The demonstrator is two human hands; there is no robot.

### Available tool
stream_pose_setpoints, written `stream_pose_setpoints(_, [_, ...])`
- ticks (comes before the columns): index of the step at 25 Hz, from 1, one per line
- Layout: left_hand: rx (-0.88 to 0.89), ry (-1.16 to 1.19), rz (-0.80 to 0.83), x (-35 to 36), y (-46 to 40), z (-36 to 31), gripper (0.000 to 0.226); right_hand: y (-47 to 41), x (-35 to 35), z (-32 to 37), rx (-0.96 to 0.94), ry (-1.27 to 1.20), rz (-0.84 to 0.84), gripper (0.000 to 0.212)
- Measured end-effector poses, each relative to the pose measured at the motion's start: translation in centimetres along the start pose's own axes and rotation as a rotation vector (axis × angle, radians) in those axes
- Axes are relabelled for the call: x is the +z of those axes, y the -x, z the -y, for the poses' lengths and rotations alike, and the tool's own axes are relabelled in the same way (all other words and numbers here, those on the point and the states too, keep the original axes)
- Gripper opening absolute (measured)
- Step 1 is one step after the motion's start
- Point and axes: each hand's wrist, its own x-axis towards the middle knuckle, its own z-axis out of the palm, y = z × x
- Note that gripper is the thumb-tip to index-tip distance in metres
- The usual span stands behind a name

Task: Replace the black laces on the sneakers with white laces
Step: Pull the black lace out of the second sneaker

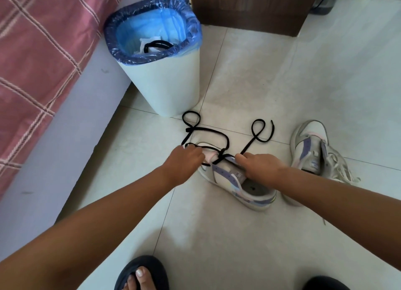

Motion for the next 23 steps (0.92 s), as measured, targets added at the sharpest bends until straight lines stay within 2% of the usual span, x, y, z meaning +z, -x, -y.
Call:
stream_pose_setpoints(2, [-0.174, -0.1, 0.17, -0.1, 1.2, 2.1, 0.03, 0.2, -0.2, -0.4, 0.008, 0.022, 0.02, 0.033])
stream_pose_setpoints(4, [-0.373, -0.223, 0.417, -0.3, 2.3, 4.5, 0.033, 0.3, -0.2, -0.8, 0.028, 0.029, 0.022, 0.032])
stream_pose_setpoints(5, [-0.425, -0.228, 0.498, -0.4, 2.6, 5.0, 0.034, 0.3, -0.2, -0.7, 0.035, 0.023, 0.022, 0.033])
stream_pose_setpoints(6, [-0.447, -0.211, 0.513, -0.3, 2.6, 4.8, 0.035, 0.2, -0.1, -0.6, 0.04, 0.017, 0.015, 0.035])
stream_pose_setpoints(7, [-0.41, -0.201, 0.45, 0.1, 2.3, 3.9, 0.035, 0.1, -0.1, -0.5, 0.041, 0.013, 0.008, 0.036])
stream_pose_setpoints(8, [-0.337, -0.184, 0.31, 0.4, 1.6, 2.5, 0.035, 0.0, 0.0, -0.4, 0.039, 0.018, 0.001, 0.036])
stream_pose_setpoints(10, [-0.12, -0.129, 0.08, 0.6, 0.0, -0.2, 0.039, 0.0, 0.1, -0.4, 0.035, 0.04, -0.01, 0.035])
stream_pose_setpoints(13, [0.072, -0.084, -0.007, 1.1, -2.0, -2.4, 0.035, 0.0, 0.3, -0.3, 0.037, 0.053, -0.022, 0.034])
stream_pose_setpoints(16, [0.113, -0.096, 0.01, -0.5, -2.6, -1.7, 0.037, 0.1, 0.4, -0.5, 0.048, 0.033, -0.015, 0.034])
stream_pose_setpoints(18, [-0.029, -0.093, 0.219, -0.5, -1.5, 1.2, 0.036, 0.4, 0.1, -1.0, 0.046, 0.027, 0.008, 0.036])
stream_pose_setpoints(21, [-0.467, -0.245, 0.538, -0.7, 2.5, 7.3, 0.038, 0.7, 0.2, -1.6, 0.054, 0.002, 0.008, 0.036])
stream_pose_setpoints(23, [-0.682, -0.24, 0.744, -0.8, 4.3, 9.2, 0.037, 0.6, 0.2, -1.7, 0.06, 0.002, 0.002, 0.035])
